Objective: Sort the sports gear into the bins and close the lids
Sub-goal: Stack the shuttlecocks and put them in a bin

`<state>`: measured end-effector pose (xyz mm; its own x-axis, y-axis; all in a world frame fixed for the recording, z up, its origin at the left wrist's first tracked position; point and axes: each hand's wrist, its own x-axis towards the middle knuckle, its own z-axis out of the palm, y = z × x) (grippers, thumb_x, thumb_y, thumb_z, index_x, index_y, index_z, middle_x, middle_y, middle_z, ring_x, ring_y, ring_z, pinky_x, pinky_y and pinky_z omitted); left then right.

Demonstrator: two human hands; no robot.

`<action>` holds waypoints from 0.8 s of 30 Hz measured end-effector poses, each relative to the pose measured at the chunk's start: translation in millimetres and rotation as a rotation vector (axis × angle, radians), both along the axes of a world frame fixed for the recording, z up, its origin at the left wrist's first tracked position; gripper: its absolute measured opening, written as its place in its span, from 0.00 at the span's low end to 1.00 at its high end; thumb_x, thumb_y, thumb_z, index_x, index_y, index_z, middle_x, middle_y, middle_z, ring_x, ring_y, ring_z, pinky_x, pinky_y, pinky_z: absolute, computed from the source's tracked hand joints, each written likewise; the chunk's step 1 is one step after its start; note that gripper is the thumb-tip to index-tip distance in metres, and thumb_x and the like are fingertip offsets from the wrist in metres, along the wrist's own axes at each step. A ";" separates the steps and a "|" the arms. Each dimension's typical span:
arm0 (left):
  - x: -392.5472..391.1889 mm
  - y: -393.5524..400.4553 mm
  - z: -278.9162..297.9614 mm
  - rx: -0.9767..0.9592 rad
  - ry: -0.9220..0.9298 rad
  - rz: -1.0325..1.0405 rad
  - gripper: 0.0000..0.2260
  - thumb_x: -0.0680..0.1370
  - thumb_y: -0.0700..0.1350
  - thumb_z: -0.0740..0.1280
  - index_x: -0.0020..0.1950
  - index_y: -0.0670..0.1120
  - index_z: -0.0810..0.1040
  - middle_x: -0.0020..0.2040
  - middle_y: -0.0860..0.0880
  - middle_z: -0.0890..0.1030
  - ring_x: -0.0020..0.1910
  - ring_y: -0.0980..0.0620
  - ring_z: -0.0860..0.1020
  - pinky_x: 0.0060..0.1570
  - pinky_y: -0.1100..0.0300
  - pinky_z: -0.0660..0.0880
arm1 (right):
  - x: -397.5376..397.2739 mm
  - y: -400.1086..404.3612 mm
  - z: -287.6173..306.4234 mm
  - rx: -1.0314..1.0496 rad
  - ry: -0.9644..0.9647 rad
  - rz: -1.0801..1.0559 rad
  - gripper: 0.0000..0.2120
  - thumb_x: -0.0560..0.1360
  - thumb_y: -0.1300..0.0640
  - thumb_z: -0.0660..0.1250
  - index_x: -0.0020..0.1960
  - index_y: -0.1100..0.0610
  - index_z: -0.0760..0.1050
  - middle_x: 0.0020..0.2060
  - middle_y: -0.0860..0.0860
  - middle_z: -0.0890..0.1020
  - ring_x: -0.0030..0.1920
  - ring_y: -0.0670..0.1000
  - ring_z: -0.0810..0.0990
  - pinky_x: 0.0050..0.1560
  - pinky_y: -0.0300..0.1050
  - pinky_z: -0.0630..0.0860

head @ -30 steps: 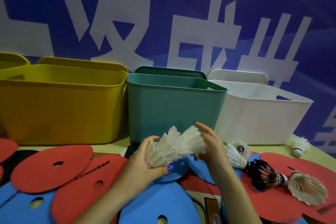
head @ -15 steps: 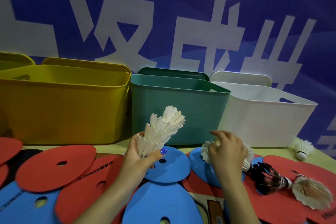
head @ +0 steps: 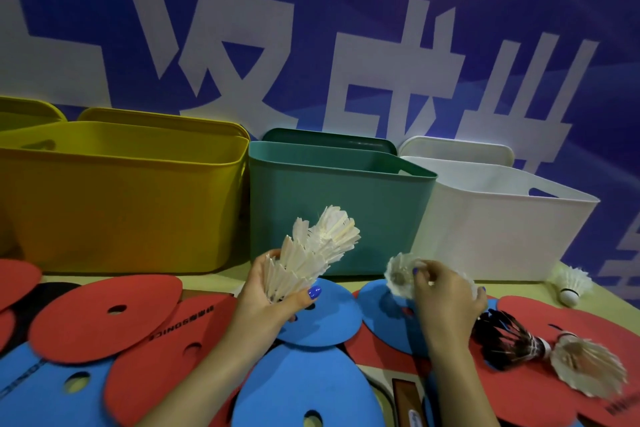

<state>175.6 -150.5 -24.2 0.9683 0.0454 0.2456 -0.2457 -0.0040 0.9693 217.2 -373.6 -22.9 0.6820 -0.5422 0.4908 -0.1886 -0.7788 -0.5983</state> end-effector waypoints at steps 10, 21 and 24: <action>6.5 2.8 -19.9 0.344 -0.104 -0.014 0.32 0.65 0.44 0.79 0.60 0.66 0.67 0.56 0.61 0.78 0.52 0.64 0.78 0.52 0.62 0.77 | -10.5 10.0 18.4 0.758 -0.463 0.501 0.07 0.74 0.65 0.68 0.46 0.53 0.78 0.34 0.44 0.82 0.38 0.44 0.79 0.35 0.26 0.73; 2.0 2.4 -18.6 0.442 -0.157 -0.166 0.35 0.63 0.51 0.78 0.61 0.71 0.64 0.55 0.67 0.76 0.53 0.63 0.78 0.56 0.57 0.77 | -18.4 16.0 22.8 0.910 -0.070 0.630 0.10 0.65 0.55 0.63 0.38 0.48 0.83 0.33 0.45 0.83 0.39 0.48 0.78 0.40 0.44 0.65; 1.0 2.3 -18.3 0.420 -0.163 -0.146 0.34 0.63 0.51 0.78 0.61 0.71 0.64 0.54 0.64 0.78 0.53 0.64 0.78 0.55 0.59 0.77 | -22.2 21.8 26.4 0.875 -0.178 0.723 0.12 0.64 0.54 0.61 0.38 0.52 0.83 0.34 0.46 0.84 0.37 0.44 0.80 0.41 0.45 0.71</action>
<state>176.6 -148.1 -42.5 0.9045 -0.2245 0.3626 -0.4216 -0.3417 0.8400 195.0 -351.8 3.4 0.9316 -0.2545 0.2595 0.2746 0.0249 -0.9612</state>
